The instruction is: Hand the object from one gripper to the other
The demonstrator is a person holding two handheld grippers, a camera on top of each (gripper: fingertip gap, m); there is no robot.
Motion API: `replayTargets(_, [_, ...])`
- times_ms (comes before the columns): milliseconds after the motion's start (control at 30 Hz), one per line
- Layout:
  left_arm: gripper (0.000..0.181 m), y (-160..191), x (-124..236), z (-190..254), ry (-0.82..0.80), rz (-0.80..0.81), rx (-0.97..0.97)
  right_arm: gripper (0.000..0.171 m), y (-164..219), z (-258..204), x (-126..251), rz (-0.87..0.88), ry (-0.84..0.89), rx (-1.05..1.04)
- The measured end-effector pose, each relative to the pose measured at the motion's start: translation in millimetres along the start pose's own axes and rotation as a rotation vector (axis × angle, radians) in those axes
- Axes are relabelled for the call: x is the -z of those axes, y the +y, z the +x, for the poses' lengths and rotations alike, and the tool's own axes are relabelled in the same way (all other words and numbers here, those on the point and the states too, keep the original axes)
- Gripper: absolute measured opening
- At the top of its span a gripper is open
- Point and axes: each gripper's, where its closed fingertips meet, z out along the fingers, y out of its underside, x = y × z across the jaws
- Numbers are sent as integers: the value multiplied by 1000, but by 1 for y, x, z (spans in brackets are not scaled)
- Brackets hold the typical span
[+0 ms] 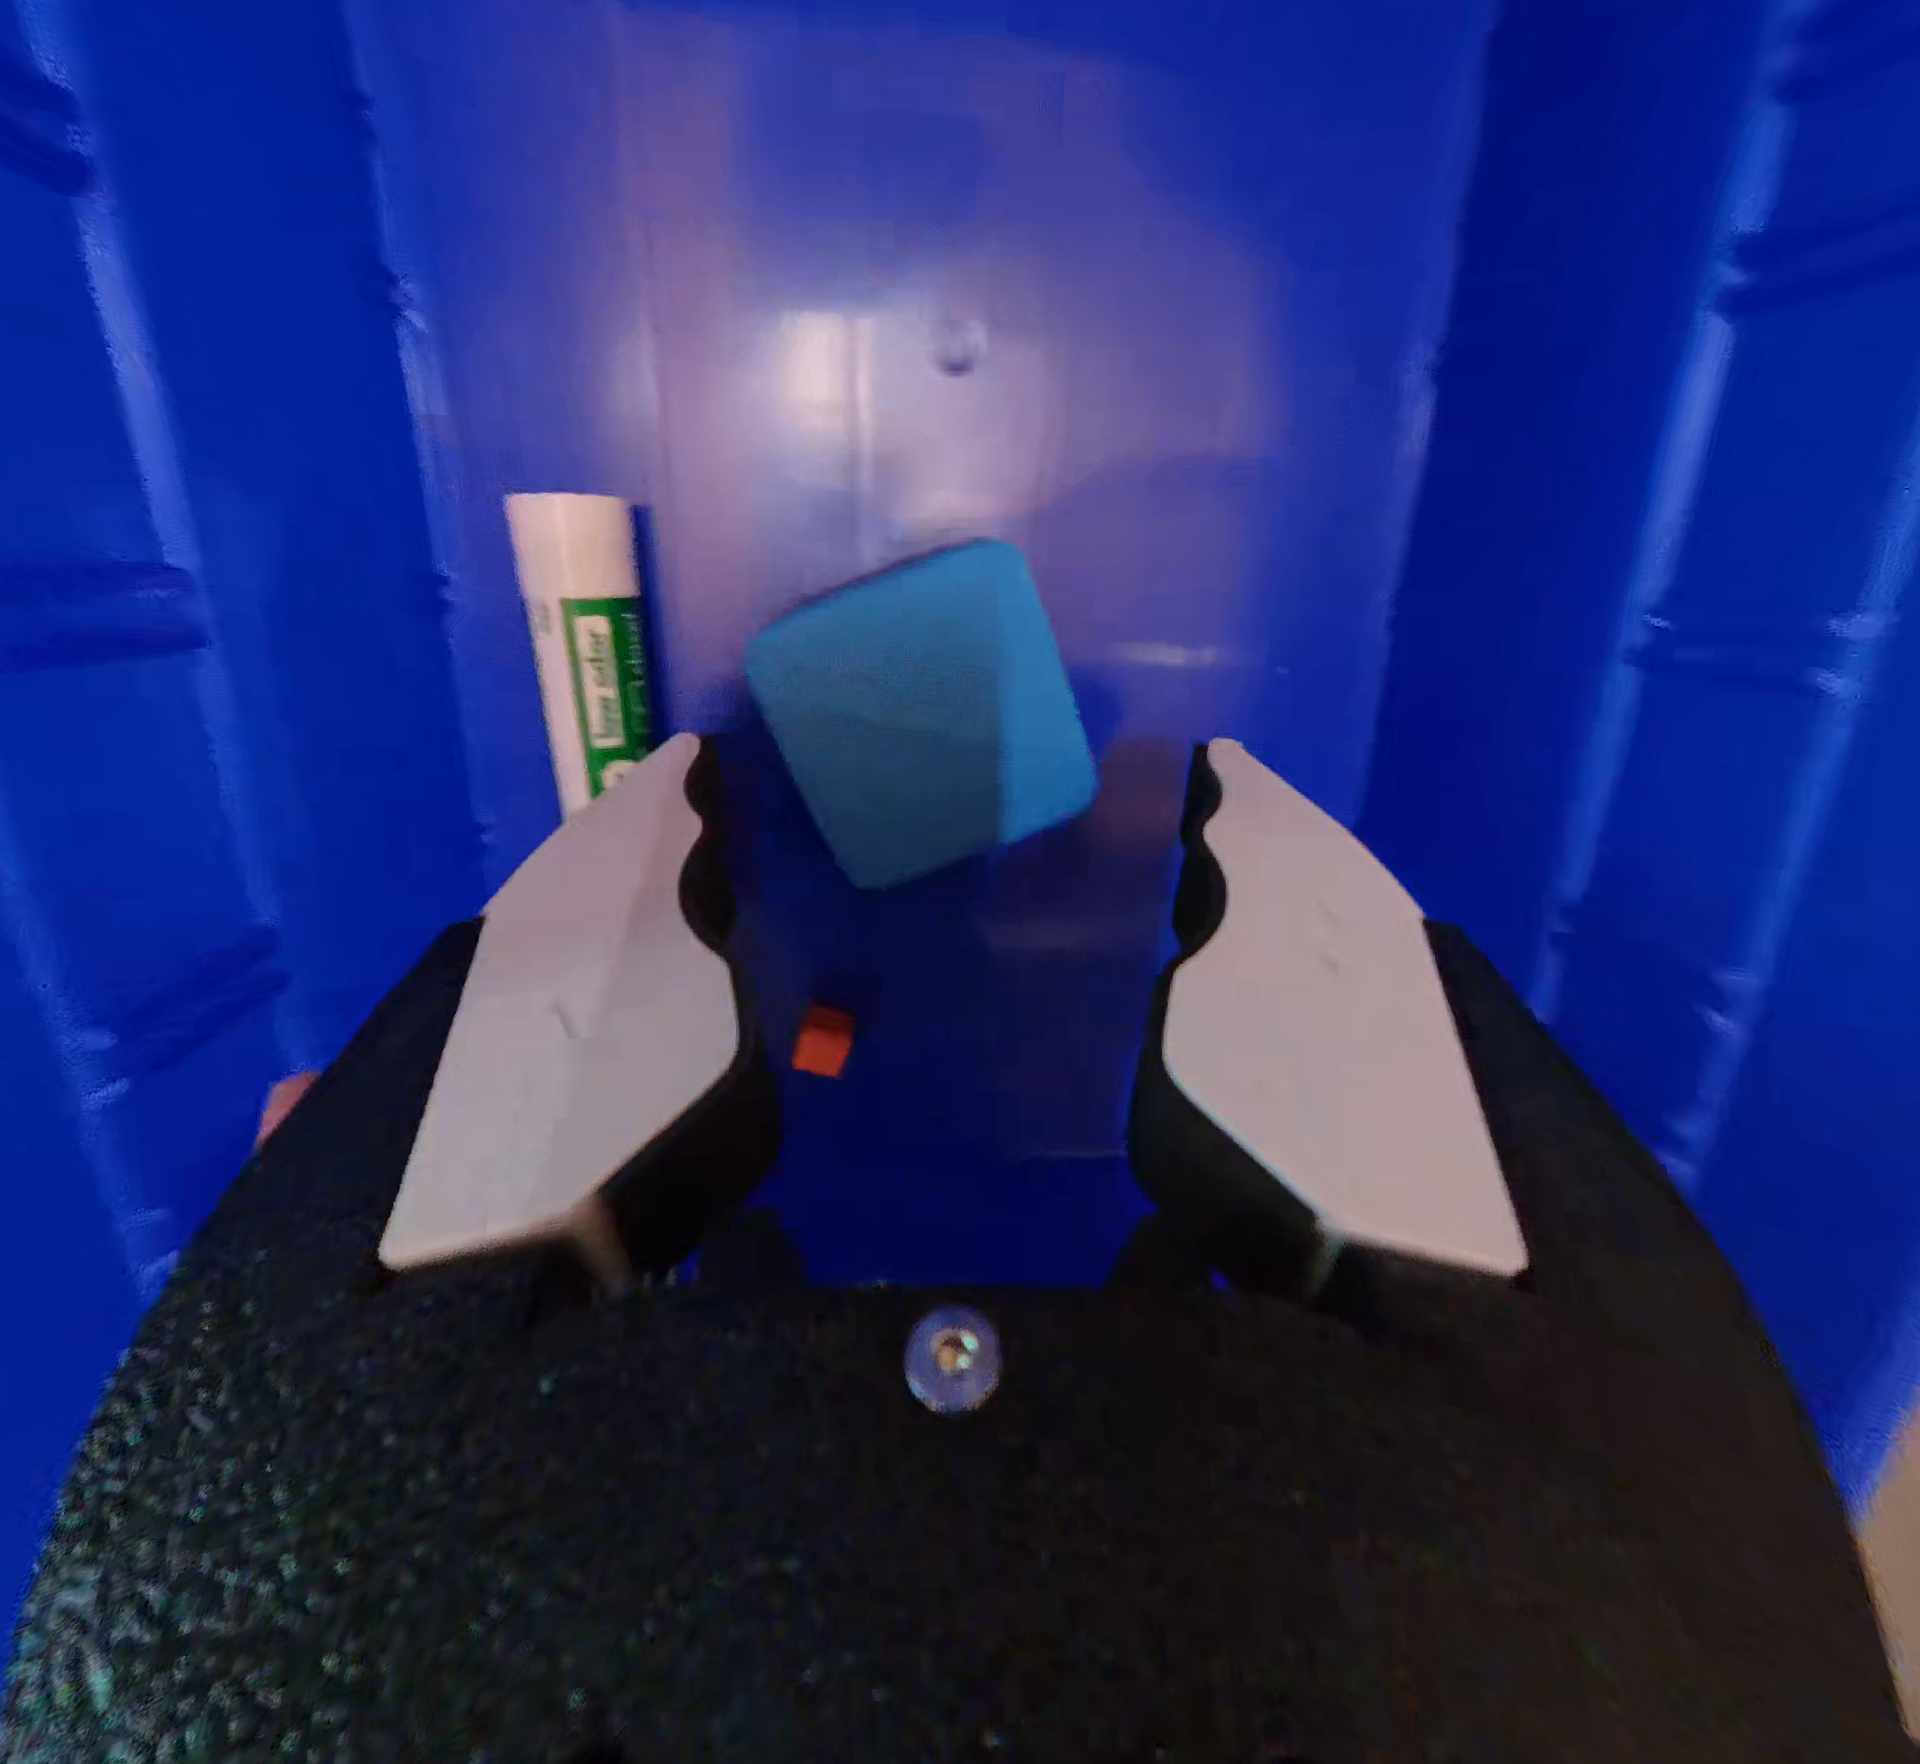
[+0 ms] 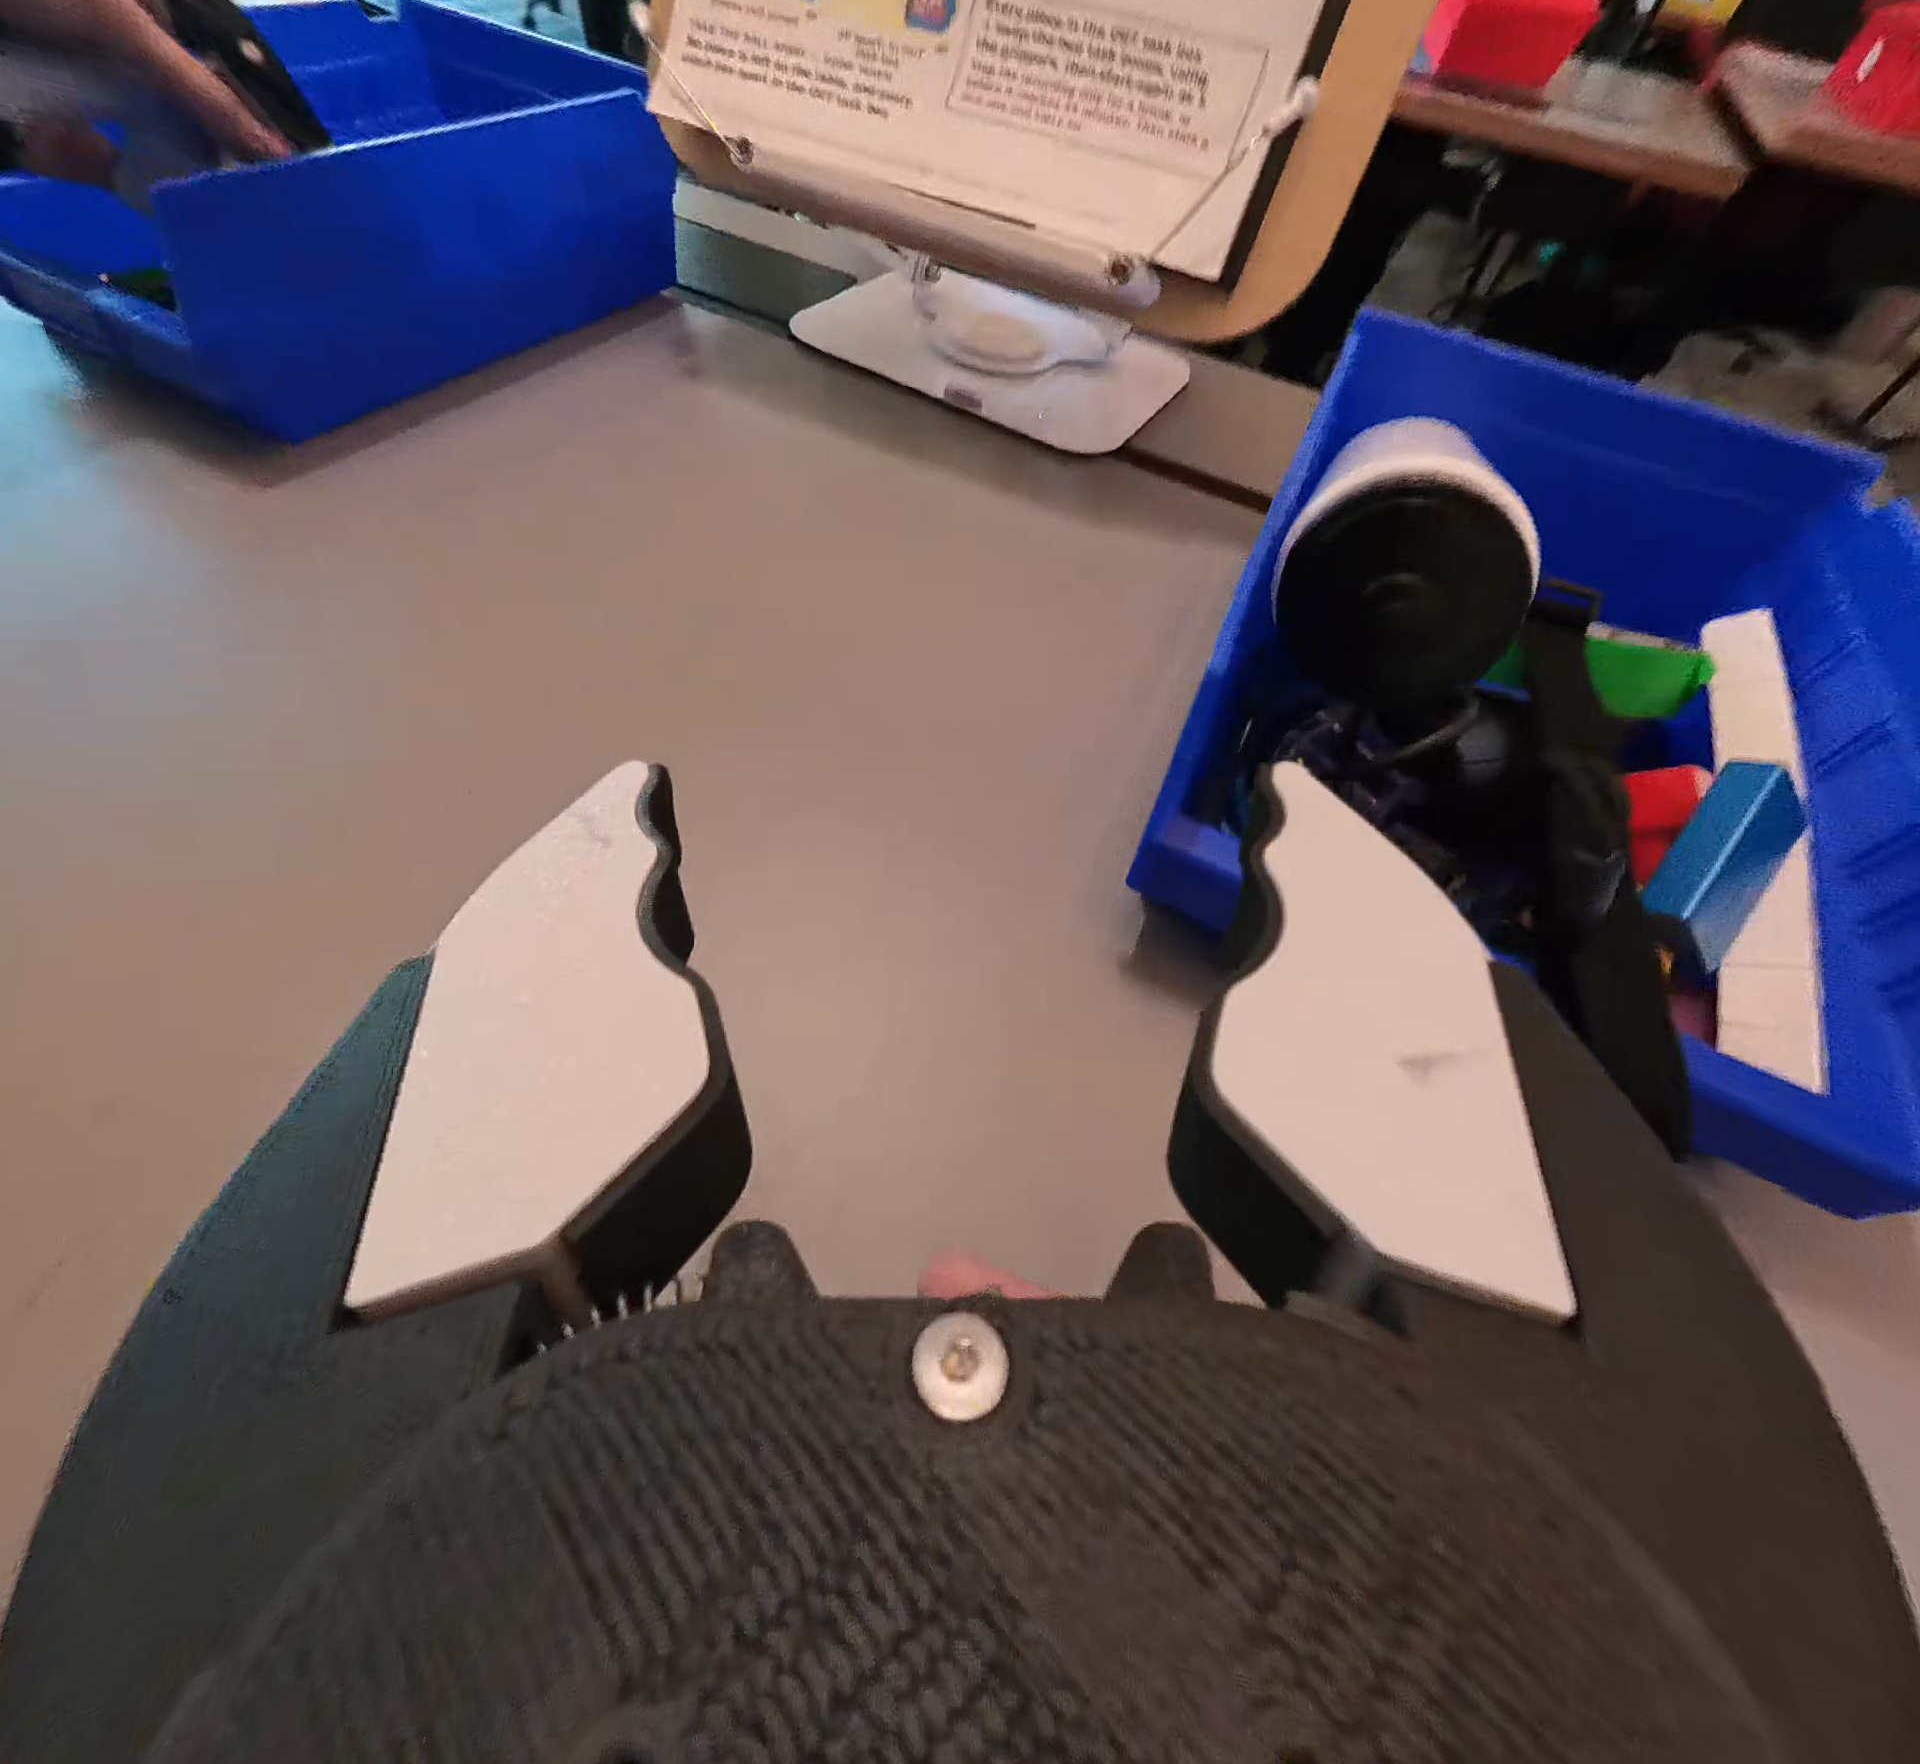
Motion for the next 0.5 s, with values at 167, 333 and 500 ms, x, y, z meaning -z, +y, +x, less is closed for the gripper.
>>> replayTargets(167, [73, 8, -14, -8, -81, -71, 26, 99, 0, -4, -3, 10, -33, -7])
replayTargets(333, [63, 6, -15, -10, -115, -19, 16, 98, 0, -12, -5, 6, -68, -3])
replayTargets(500, [62, -5, 22, 11, 27, 152, -54, 98, -17, -23, 3, 66, -94, 20])
